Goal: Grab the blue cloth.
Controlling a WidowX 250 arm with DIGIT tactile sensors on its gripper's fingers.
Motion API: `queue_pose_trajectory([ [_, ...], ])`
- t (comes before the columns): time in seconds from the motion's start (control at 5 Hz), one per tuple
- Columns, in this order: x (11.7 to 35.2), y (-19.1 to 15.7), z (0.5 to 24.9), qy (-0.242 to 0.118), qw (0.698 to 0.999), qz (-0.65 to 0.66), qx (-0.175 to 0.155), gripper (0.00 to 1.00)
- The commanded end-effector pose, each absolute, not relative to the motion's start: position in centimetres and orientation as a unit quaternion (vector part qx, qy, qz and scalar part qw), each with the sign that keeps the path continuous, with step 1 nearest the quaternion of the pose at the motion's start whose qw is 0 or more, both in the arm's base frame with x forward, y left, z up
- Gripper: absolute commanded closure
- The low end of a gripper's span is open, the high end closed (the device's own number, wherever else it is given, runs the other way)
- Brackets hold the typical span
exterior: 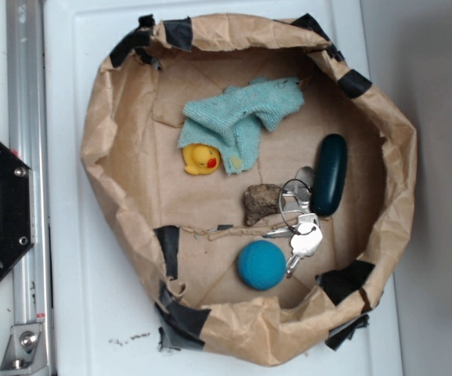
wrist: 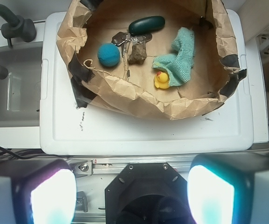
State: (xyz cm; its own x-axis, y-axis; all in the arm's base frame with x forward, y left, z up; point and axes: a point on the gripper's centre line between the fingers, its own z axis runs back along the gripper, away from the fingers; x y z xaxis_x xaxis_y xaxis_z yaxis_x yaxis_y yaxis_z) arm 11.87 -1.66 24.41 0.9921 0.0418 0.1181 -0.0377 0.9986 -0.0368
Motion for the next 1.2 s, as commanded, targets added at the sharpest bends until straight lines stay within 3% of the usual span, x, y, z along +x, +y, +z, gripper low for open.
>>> queue_pose_trajectory([
  [0.0, 11.9, -1.7, 24.4, -0.06, 0.998, 0.02, -0.017, 0.0],
  [0.2, 16.9, 0.7, 20.0, -0.106, 0.99, 0.092, 0.005, 0.0],
  [0.4, 20.9, 3.7, 16.1, -0.077, 0.978, 0.192, -0.001, 0.0],
  [0.8, 23.9, 5.8, 10.4, -0.096, 0.963, 0.252, -0.007, 0.0],
  [1.0, 23.8, 7.2, 8.1, -0.084, 0.956, 0.281, 0.019, 0.0],
])
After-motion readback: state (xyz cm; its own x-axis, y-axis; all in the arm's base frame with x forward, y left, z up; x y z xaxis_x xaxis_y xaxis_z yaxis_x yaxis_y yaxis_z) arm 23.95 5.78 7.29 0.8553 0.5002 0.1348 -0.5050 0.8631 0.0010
